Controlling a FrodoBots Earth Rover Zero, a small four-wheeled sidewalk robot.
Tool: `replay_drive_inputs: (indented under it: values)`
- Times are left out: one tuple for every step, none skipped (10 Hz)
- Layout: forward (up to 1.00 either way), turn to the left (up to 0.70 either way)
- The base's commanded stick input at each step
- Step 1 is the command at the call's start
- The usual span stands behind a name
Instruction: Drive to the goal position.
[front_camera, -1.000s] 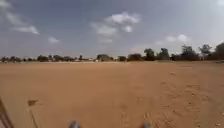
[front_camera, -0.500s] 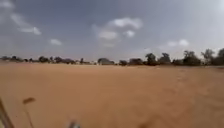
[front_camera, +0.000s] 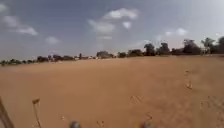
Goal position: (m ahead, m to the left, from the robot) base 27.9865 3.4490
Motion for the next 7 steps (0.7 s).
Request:
replay_drive_inputs:
  values:
    - [1.0,0.0]
    - [1.0,0.0]
    - [1.0,0.0]
    - [1.0,0.0]
    - [1.0,0.0]
    - [1.0,0.0]
    - [1.0,0.0]
